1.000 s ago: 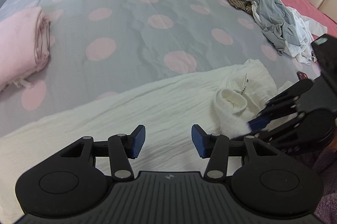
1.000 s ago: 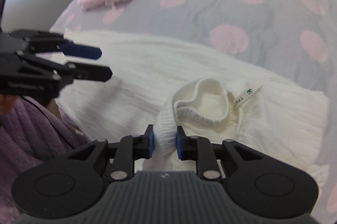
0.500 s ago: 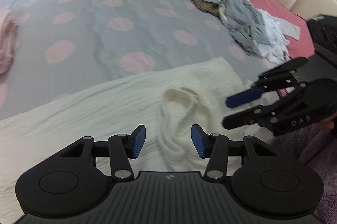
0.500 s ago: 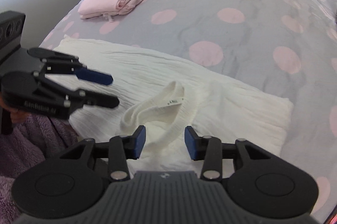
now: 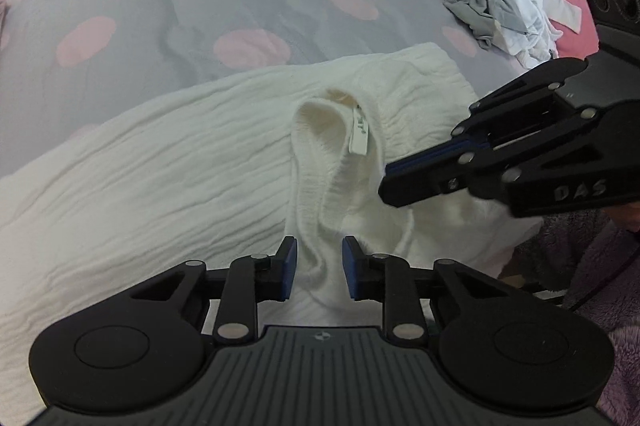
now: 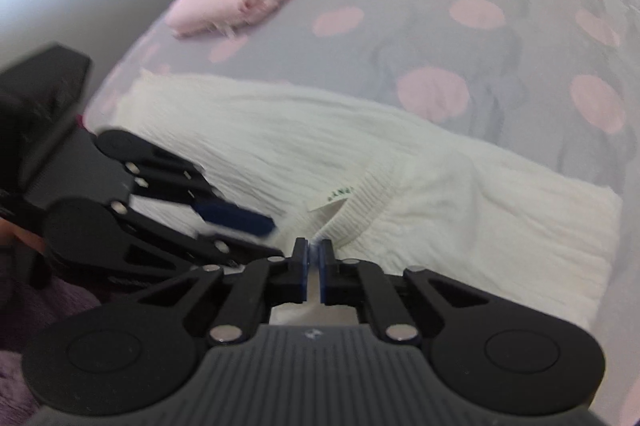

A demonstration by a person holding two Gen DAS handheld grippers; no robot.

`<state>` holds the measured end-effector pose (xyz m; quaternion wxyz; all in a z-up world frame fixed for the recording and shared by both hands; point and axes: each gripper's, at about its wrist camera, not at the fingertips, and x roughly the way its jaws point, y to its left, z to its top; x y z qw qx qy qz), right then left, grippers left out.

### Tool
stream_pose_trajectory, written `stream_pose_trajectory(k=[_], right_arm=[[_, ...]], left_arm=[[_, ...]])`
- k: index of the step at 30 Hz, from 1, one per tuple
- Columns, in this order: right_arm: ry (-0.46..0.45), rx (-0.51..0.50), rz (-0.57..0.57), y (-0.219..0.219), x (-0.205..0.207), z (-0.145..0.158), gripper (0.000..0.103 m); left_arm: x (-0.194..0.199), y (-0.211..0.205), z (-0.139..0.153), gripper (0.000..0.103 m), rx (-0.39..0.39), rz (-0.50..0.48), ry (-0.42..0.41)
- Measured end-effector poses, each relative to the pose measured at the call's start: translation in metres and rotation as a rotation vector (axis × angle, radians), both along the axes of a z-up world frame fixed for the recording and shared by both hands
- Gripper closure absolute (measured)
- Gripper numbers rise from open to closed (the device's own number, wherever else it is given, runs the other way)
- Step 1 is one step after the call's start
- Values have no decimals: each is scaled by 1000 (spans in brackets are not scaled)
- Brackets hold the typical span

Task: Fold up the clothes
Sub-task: 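Grasp the waistband with the left tool while the right tool opens and releases it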

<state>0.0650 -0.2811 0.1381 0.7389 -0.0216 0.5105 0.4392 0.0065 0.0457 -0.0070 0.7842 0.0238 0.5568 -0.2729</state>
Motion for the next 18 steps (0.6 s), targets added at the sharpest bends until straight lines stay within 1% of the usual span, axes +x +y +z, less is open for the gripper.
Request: stream_pose_trajectory(k=[1,4,8,10,12,13,14,16,17,18], right_arm=[[11,16,-1,3,1,1,97],[2,-28,0,15,3,-6,97],[34,-56,-2,29,8,-22,97],[23,-76,38,38,3,-29,97],[3,-90,72,45,-3,-33,96],[-11,-91,85,47,-6,-34,93],[-21,-93,92,48,-7,-33,92],[-44,-100,108,46,-9,-27,89],[-55,-103,116,45,-10,-24,86],[-68,-111,126,43,-13,-20,75]], left_arm=[[0,5,-1,81,4,22,8],[-1,18,0,81,-7,76,17],[-4,23,8,80,-21,97,-19],[-3,24,11,76,-28,113,-39],[-1,25,14,70,-35,132,-53],[1,26,15,68,-37,138,-56],[2,25,16,65,-40,140,-59],[2,23,18,62,-54,132,-64],[2,21,19,59,-60,125,-69],[1,20,19,55,-66,119,-74]])
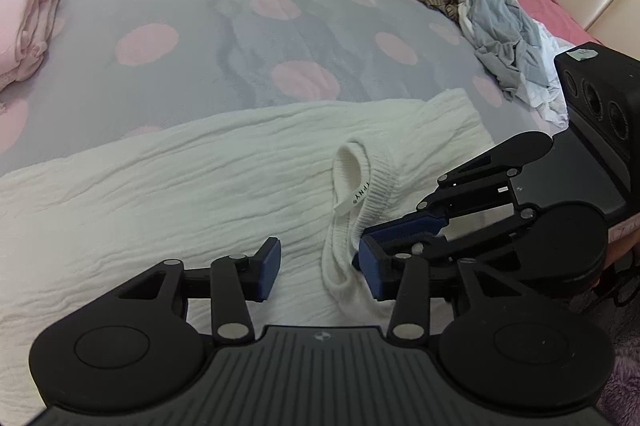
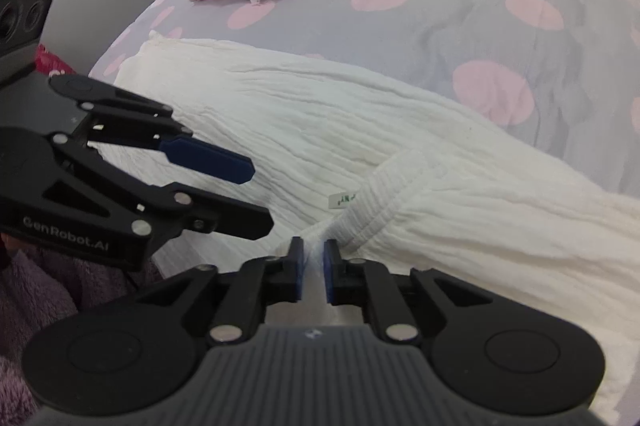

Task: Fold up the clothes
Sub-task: 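Grasp the waistband with the left tool while the right tool opens and releases it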

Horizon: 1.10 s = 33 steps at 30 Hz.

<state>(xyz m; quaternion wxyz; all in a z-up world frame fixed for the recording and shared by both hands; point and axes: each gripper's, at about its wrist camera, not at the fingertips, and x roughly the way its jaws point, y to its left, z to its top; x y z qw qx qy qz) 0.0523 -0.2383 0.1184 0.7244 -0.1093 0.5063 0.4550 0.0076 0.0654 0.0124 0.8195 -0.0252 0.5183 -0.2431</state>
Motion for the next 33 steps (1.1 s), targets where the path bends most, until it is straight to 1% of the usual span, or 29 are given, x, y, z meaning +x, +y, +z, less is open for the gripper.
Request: stream_pose_trajectory(k=[1,2,4,7,10,13,15,17,19,20,21,23,24,25,26,27,30,33], right_arm=[[-13,-8,11,-3,-3,5,68],[-25,-15,21,-5,-6,9,66],[-77,-56,46,-11,-12,17,54],[-164,-100,64,-26,-22,28,52],[-195,-104,60,-39,-23,34,51],[-204,-97,45,-47,-21,35,50],[-200,-91,36,-53,-20,34,49],[-193,-86,24,-59,-18,32,49],[-186,-83,13,-65,-17,30,49],[-182,-83,8,-67,-17,28,49],[-179,-83,3,-70,-16,27,49],[-176,-81,-12,-78,-16,24,49],[-177,-76,-24,-82,-15,24,49],[-177,-70,-36,-85,-14,25,49],[-179,-63,-51,-90,-14,25,49],[-178,-57,-65,-95,-13,26,49],[-174,-37,-113,-108,-11,27,48],[-174,-18,-143,-120,-14,28,46]], left_arm=[[-1,-1,1,54,-6,-6,-6],[0,-4,1,54,-14,-12,-7],[1,-11,0,54,-31,-23,-4],[1,-22,-4,51,-36,-51,4],[4,-33,-12,51,8,-76,6],[8,-40,-22,52,64,-89,4],[12,-43,-31,55,97,-87,22],[15,-45,-37,56,105,-97,37],[13,-49,-40,57,115,-112,33],[11,-53,-39,60,132,-127,18],[8,-57,-38,65,153,-144,1],[2,-66,-36,71,194,-179,-33],[0,-70,-33,79,213,-193,-55],[-2,-72,-30,82,217,-198,-67],[-2,-70,-25,86,206,-188,-69],[-1,-68,-20,88,192,-175,-69],[-1,-59,-3,90,140,-143,-74],[1,-46,15,91,43,-114,-61]])
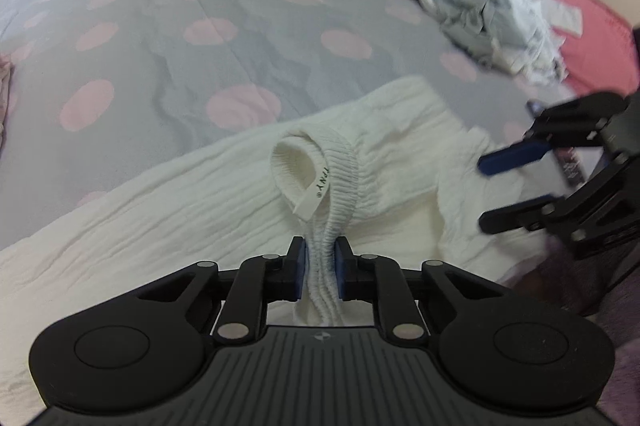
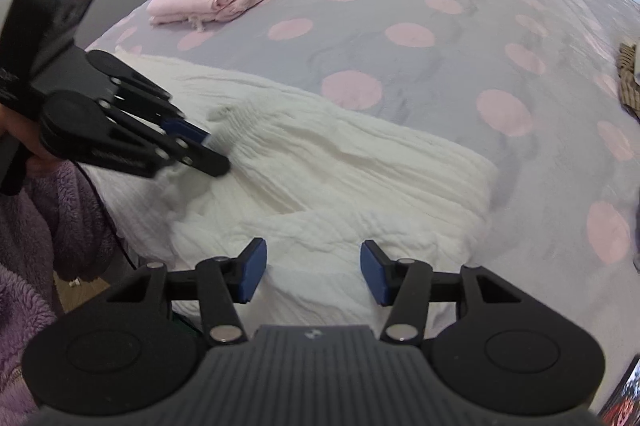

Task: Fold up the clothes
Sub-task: 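Grasp the waistband with the left tool while the right tool opens and releases it, then lay the waistband onto the garment with the left tool and open it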

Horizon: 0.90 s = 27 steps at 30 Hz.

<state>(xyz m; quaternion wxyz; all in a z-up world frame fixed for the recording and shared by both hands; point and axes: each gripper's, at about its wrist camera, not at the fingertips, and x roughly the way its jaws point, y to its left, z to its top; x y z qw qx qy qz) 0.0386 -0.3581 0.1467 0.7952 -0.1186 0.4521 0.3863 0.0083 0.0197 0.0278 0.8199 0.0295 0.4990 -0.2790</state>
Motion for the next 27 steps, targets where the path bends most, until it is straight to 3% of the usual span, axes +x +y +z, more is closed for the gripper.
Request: stream_pose_trajectory(k=[3,7,12,18,27], right_arm=[[-10,4,-7,-5,-7,2,45],[-45,8,20,-4,-19,9,36],[-77,58,53,-5,-29,26,33],[-96,57,73,6,-34,34,33],[-112,11,156,41,-34,34,33]], left_arm=[[4,12,13,91,-50,42,1],[5,29,28,91,-38,86,-18],[4,63,59,91,-34,170,-54],[8,121,95,91,58,284,-80],[-7,219,128,91,146,470,-12]])
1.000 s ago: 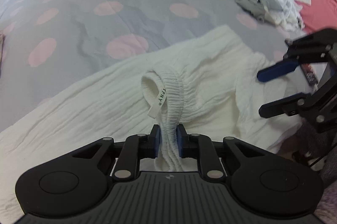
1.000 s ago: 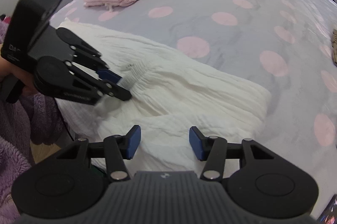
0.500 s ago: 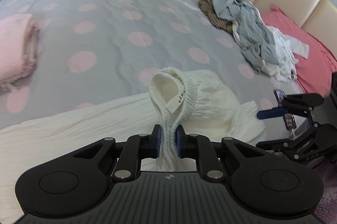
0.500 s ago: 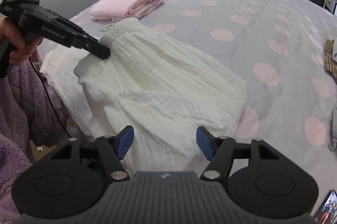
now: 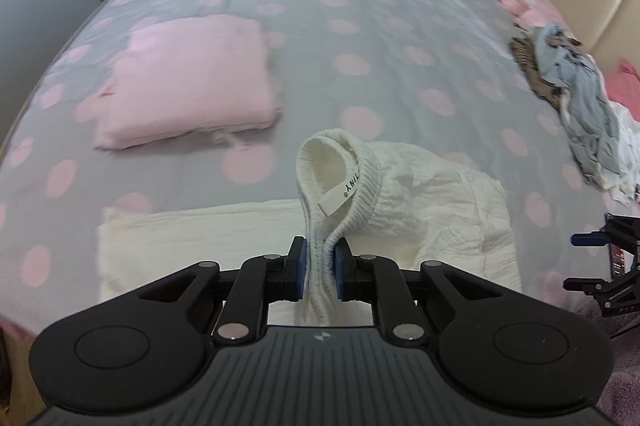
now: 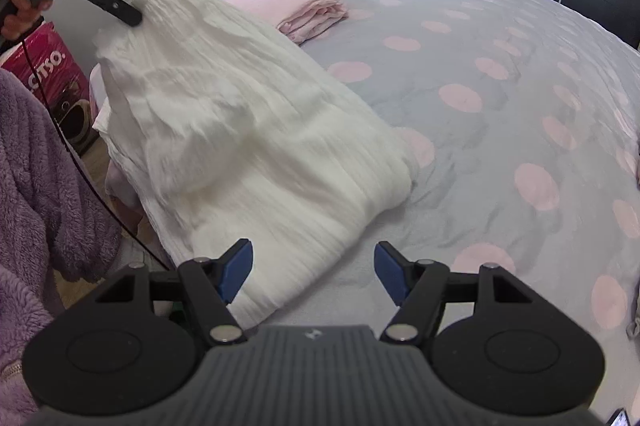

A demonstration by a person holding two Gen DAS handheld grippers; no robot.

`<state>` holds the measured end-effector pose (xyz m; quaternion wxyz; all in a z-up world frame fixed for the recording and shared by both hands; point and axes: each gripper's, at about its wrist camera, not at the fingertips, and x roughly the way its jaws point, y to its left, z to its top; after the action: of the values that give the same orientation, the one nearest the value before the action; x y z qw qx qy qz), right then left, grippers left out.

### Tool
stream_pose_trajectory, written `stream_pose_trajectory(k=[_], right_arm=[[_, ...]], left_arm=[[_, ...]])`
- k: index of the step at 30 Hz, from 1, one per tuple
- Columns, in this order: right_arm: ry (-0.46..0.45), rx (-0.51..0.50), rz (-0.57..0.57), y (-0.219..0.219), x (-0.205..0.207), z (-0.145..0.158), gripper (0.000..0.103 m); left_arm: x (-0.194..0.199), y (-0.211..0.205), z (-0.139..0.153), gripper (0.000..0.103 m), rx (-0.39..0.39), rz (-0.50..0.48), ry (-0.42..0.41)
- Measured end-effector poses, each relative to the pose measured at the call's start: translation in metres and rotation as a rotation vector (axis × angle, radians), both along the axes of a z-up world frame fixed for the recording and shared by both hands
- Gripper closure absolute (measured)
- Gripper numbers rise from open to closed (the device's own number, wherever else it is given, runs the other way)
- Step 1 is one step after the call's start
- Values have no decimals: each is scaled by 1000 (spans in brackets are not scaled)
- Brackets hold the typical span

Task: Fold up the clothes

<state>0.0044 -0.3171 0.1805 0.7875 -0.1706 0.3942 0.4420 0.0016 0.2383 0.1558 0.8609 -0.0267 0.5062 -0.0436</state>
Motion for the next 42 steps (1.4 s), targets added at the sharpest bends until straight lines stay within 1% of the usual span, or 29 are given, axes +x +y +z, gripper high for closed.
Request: stream_pose_trajectory(k=[4,7,9,11,13,16,19,20,22,24,25,26,27,28,29,30,31,34,36,38,40,42], right_arm=[[7,-17,17,11,4,-3,33],[19,-30,25,20,8,-7,33],[24,-40,26,25,11,-10,33],[32,-46,23,29,15,-12,33],[44,-52,16,32,19,-16,33],[55,-69,2,37,24,-23,33],[59,-89,-12,41,29,-29,33],[60,-97,-20,43,31,-31,33],[58,-113,-40,46,33,-34,33],[59,-117,-54,50,38,-37,34],[62,-116,-56,52,41,-38,36],[62,-115,-55,55,44,-39,39],[57,-113,-52,57,46,-40,47],[46,-113,-44,60,49,-41,57],[35,-111,-34,64,52,-42,60],[24,-103,-20,67,54,-42,63],[12,-95,-4,71,57,-43,65],[-21,-69,44,83,64,-45,67],[-41,-53,73,92,69,-47,67],[-46,-29,94,100,76,-51,67],[-38,-19,104,109,83,-56,68],[-29,-16,112,117,88,-60,72]], left_arm=[[-3,42,6,91,34,68,19],[3,79,-4,91,70,134,63],[5,107,-14,91,82,180,89],[9,126,-29,91,100,211,114],[12,144,-49,91,95,244,141],[18,152,-76,91,111,259,149],[24,151,-94,89,134,271,173],[24,148,-98,88,156,259,181],[24,141,-100,79,199,233,184],[23,134,-98,64,222,211,171],[24,130,-95,62,232,211,154],[24,125,-91,61,243,213,135],[24,117,-87,61,259,202,116],[25,107,-83,61,276,187,98],[25,97,-79,61,293,172,79],[25,85,-76,61,289,152,66],[23,72,-75,61,265,120,61],[16,24,-79,61,175,8,67],[9,-10,-88,65,123,-69,83],[4,-40,-102,67,88,-142,102],[-1,-64,-116,69,65,-191,116],[-2,-82,-128,70,63,-224,124]])
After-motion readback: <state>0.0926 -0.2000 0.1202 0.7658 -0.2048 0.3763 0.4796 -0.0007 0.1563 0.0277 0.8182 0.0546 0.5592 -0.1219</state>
